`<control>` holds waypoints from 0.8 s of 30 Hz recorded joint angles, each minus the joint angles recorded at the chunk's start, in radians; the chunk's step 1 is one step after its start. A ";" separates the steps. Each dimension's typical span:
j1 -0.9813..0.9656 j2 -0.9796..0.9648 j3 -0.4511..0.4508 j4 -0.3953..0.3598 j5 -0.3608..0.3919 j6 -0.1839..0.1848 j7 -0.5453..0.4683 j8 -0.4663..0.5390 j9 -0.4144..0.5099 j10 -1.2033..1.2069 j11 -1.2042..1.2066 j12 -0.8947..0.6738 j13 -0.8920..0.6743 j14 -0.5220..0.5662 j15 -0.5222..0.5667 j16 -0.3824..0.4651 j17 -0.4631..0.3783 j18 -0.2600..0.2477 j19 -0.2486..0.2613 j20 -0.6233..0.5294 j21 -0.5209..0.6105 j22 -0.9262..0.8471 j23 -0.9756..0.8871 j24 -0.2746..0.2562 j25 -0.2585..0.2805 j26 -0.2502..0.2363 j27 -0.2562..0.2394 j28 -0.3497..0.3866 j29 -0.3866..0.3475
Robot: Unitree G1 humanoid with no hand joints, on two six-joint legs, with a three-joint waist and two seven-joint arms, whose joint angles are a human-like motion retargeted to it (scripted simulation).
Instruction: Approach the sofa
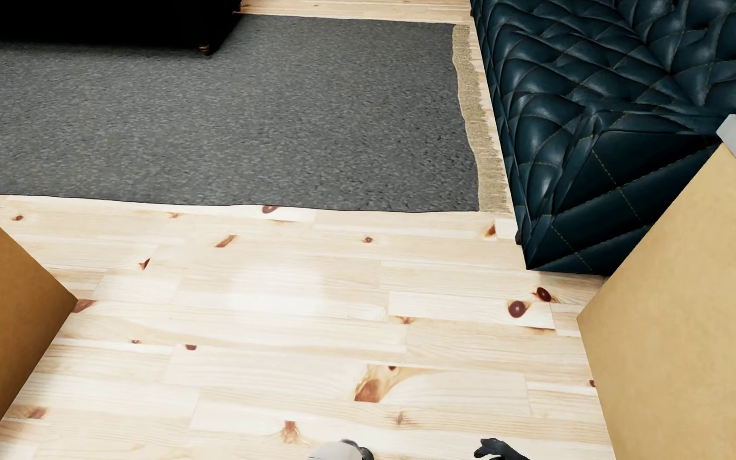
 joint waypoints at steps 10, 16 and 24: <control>0.344 -0.544 -0.257 -0.225 -0.075 0.067 0.000 0.000 0.032 0.076 1.040 -0.098 0.126 -0.077 0.464 -0.034 0.046 0.000 0.000 -0.014 0.095 -0.134 0.315 0.000 0.000 0.000 0.000 0.000 0.000; 0.756 -0.869 -0.477 -0.081 -0.127 0.037 0.000 0.000 -0.013 -0.103 0.045 -0.199 0.272 0.143 0.274 0.002 0.093 0.000 0.000 0.044 0.128 -0.469 0.319 0.000 0.000 0.000 0.000 0.000 0.000; 0.382 -0.644 -0.343 0.016 0.065 0.062 0.000 0.000 0.025 0.756 0.262 -0.156 0.086 0.041 0.511 -0.046 0.032 0.000 0.000 -0.025 0.085 -0.135 0.339 0.000 0.000 0.000 0.000 0.000 0.000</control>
